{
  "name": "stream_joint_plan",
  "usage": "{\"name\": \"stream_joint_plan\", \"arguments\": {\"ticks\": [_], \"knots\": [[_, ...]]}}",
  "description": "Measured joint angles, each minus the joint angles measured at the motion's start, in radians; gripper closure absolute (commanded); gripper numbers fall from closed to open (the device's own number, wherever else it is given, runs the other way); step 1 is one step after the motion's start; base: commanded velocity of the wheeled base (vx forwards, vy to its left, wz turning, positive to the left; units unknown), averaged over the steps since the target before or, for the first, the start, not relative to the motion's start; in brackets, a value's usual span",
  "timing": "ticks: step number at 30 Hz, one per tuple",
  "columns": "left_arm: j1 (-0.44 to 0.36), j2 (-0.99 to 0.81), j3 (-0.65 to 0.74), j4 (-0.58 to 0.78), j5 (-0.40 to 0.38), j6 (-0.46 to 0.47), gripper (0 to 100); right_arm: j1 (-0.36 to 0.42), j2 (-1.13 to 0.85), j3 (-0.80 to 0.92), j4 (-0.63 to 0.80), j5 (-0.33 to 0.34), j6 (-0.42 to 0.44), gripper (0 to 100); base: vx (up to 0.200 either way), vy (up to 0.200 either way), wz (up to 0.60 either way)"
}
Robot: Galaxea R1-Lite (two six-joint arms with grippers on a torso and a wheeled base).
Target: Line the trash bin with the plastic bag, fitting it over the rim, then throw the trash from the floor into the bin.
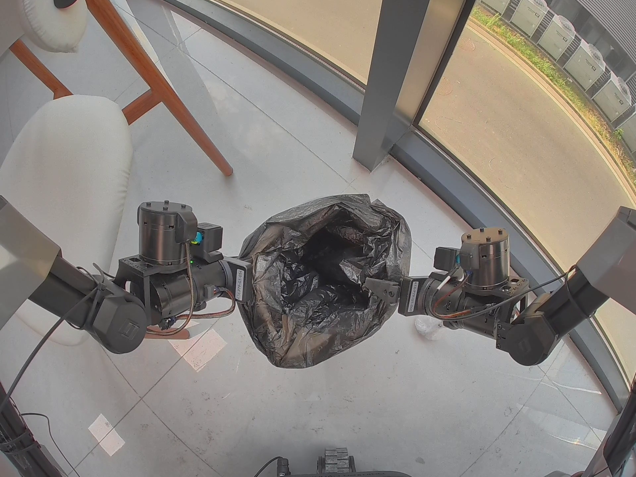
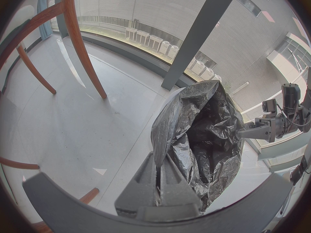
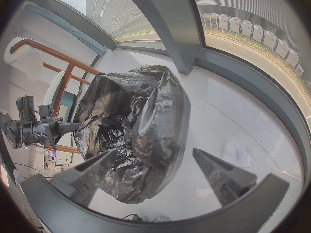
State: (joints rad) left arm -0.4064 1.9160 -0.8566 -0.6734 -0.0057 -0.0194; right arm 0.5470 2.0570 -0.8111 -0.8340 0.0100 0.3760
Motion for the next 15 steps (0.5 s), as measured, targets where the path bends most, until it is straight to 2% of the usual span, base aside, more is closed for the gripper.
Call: {"name": "stream_joint_plan", "arguments": {"ticks": [15], "knots": [[0.003,0.000,0.005,0.000,0.000,-0.001,100,-0.046,-0.030,0.014,0.007,0.000,-0.006,100,0.000,0.000,0.00]]}}
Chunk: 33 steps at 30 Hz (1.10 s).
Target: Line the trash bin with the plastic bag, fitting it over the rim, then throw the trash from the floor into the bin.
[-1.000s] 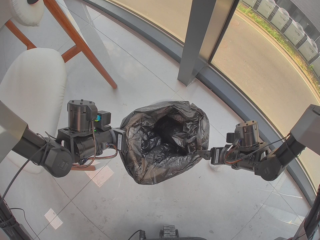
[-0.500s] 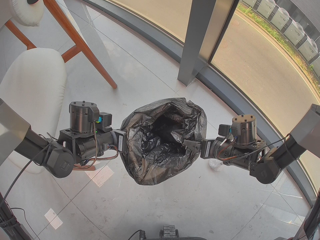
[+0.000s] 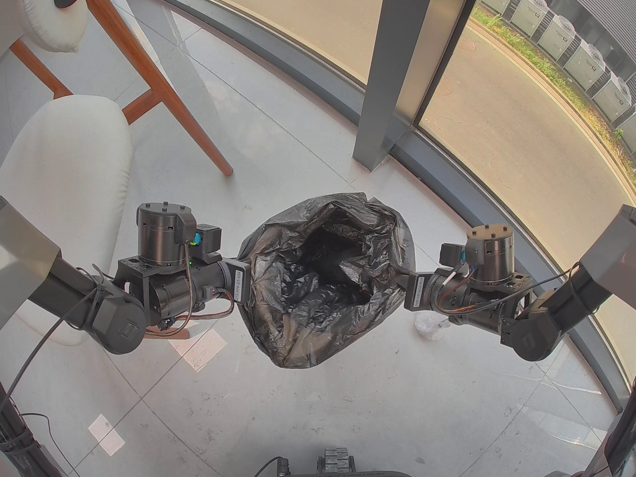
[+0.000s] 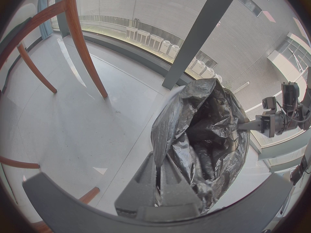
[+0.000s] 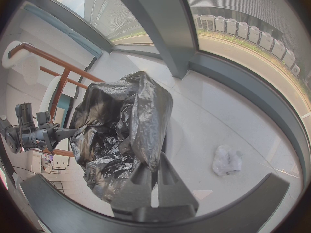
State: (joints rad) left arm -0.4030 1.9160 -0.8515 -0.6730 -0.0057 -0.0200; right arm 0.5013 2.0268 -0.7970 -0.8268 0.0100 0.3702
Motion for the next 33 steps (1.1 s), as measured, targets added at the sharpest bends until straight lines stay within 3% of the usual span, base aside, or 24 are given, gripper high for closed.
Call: {"name": "stream_joint_plan", "arguments": {"ticks": [8,11,12,16,25,31,32,33], "knots": [[0.000,0.016,-0.010,-0.009,0.000,0.002,100,-0.060,-0.027,0.057,-0.005,0.006,-0.016,100,0.000,0.000,0.00],[-0.003,0.030,-0.011,-0.080,0.000,0.003,100,-0.070,-0.019,0.065,-0.006,0.004,-0.037,100,0.000,0.000,0.00],[-0.003,0.037,-0.010,-0.102,0.000,0.003,100,-0.072,-0.014,0.067,-0.006,0.004,-0.047,0,0.000,0.000,0.00],[-0.005,0.069,-0.007,-0.185,0.000,0.003,100,-0.079,0.014,0.077,-0.007,0.001,-0.089,0,0.000,0.000,0.00],[-0.016,0.098,0.010,-0.192,0.003,0.003,100,-0.075,0.016,0.086,-0.009,0.000,-0.095,0,0.000,0.000,0.00],[-0.011,0.105,-0.056,-0.194,0.040,0.004,100,-0.077,-0.019,0.102,-0.009,-0.001,-0.093,0,0.000,0.000,0.00],[-0.011,0.106,-0.073,-0.193,0.045,0.004,0,-0.077,-0.024,0.106,-0.009,-0.001,-0.093,0,0.000,0.000,0.00],[-0.010,0.106,-0.083,-0.192,0.049,0.004,0,-0.077,-0.027,0.108,-0.009,-0.001,-0.093,0,0.000,0.000,0.00]]}}
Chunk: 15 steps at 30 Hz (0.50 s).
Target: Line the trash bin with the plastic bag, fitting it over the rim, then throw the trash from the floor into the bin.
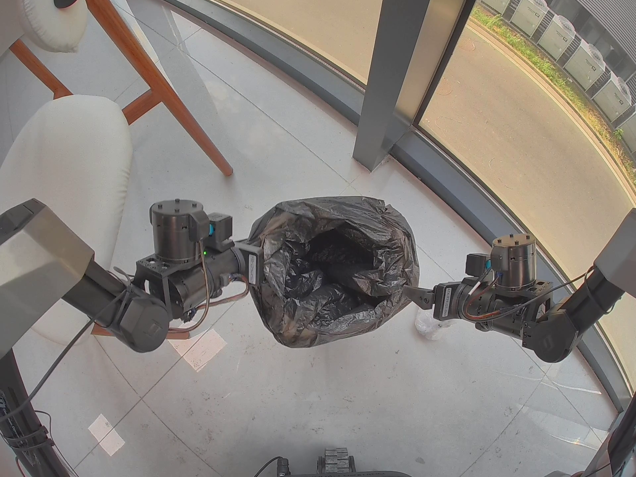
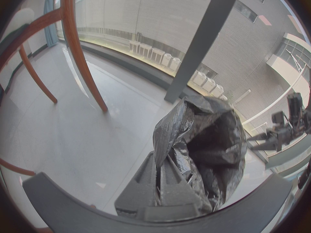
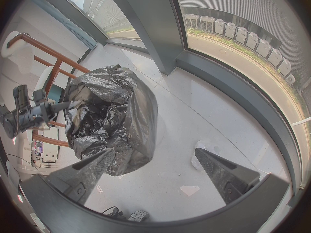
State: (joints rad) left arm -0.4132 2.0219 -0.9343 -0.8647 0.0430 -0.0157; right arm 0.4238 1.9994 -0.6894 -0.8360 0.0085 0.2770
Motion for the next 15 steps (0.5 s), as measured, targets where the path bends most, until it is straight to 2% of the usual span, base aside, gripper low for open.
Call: {"name": "stream_joint_plan", "arguments": {"ticks": [4,15], "knots": [[0.007,0.002,-0.084,0.049,0.028,0.000,0,-0.002,-0.025,0.019,0.000,0.000,0.000,0,0.000,0.000,0.00],[0.054,-0.001,-0.160,0.053,0.032,0.036,0,-0.006,-0.065,0.055,0.000,-0.001,0.003,0,0.000,0.000,0.00]]}}
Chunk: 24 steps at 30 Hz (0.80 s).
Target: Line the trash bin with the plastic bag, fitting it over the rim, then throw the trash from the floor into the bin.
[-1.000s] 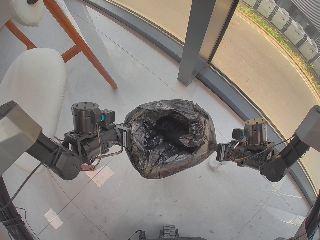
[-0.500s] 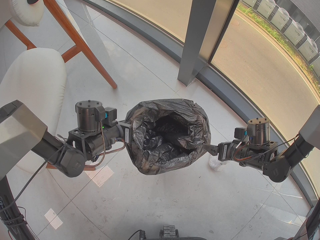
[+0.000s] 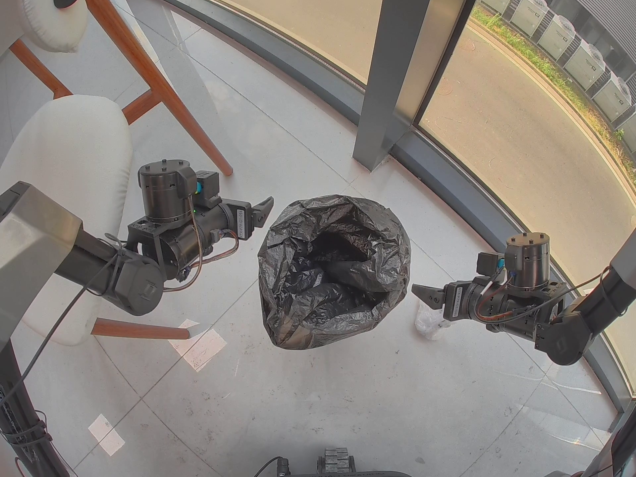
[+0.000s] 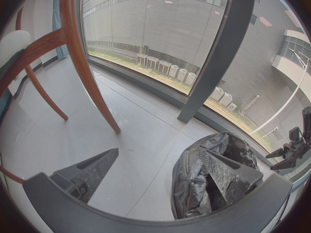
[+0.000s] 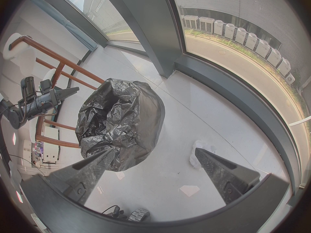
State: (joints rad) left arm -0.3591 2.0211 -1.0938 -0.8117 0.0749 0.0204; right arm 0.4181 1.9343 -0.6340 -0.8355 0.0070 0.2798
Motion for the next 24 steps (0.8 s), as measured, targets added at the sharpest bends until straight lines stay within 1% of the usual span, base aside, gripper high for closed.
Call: {"name": "stream_joint_plan", "arguments": {"ticks": [4,10,12,13,14,17,19,24], "knots": [[-0.016,-0.030,0.008,0.017,-0.004,-0.001,0,-0.003,-0.017,0.019,0.000,-0.001,0.008,0,0.000,0.000,0.00],[-0.097,-0.146,0.066,0.086,-0.004,-0.026,0,-0.034,-0.057,0.080,0.001,0.001,0.013,0,0.000,0.000,0.00],[-0.153,-0.215,0.111,0.107,-0.003,-0.049,0,-0.065,-0.078,0.117,0.000,0.004,0.012,0,0.000,0.000,0.00],[-0.202,-0.281,0.170,0.120,-0.001,-0.071,0,-0.103,-0.102,0.154,0.002,0.008,0.010,0,0.000,0.000,0.00],[-0.214,-0.303,0.191,0.123,0.000,-0.079,0,-0.114,-0.109,0.164,0.002,0.010,0.010,0,0.000,0.000,0.00],[-0.256,-0.394,0.285,0.128,0.000,-0.105,0,-0.181,-0.150,0.227,0.002,0.024,0.005,0,0.000,0.000,0.00],[-0.270,-0.438,0.330,0.117,-0.001,-0.113,0,-0.207,-0.169,0.271,0.003,0.035,-0.004,0,0.000,0.000,0.00],[-0.288,-0.529,0.427,0.074,-0.009,-0.124,0,-0.235,-0.202,0.359,0.003,0.056,-0.072,0,0.000,0.000,0.00]]}}
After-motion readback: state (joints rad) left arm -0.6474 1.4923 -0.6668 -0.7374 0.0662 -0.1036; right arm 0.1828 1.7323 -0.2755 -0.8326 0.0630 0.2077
